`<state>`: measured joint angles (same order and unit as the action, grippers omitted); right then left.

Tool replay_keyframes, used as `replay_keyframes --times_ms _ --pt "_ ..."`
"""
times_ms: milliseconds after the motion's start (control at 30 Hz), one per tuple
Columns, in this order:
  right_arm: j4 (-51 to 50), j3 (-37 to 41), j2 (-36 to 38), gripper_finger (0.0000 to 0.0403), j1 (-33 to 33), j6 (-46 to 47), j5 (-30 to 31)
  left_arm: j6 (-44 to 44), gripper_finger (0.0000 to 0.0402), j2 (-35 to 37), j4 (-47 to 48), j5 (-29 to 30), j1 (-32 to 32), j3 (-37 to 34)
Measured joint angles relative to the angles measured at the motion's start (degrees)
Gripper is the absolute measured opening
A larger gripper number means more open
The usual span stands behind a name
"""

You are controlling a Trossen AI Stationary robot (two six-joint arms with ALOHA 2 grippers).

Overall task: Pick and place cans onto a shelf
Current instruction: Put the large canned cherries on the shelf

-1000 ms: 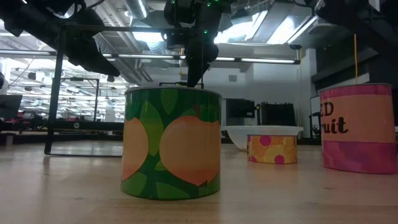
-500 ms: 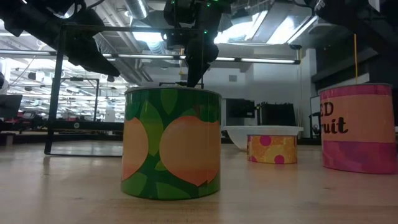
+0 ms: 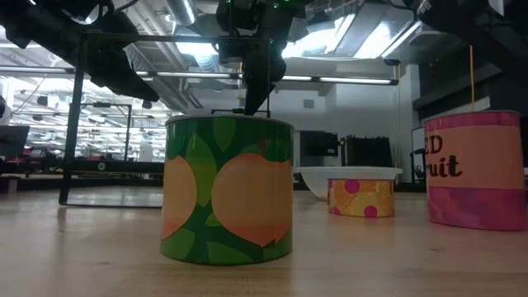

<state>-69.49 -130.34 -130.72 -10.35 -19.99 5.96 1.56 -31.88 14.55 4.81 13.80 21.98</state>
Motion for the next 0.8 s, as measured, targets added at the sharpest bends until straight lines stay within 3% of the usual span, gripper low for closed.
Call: replay_keyframes --times_ms 200,567,800 --pt "0.0 0.0 0.0 0.0081 0.0 0.0 0.0 -0.02 0.0071 0.0 0.0 0.01 0.0 0.0" --pt "-0.83 -0.03 0.12 0.0084 0.04 -0.08 1.01 -0.02 0.0071 0.0 0.0 0.0 -0.02 0.0" --pt "-6.31 -0.11 2.36 0.0084 0.15 -6.15 3.49 -0.02 0.0071 0.0 0.0 0.01 -0.02 0.0"
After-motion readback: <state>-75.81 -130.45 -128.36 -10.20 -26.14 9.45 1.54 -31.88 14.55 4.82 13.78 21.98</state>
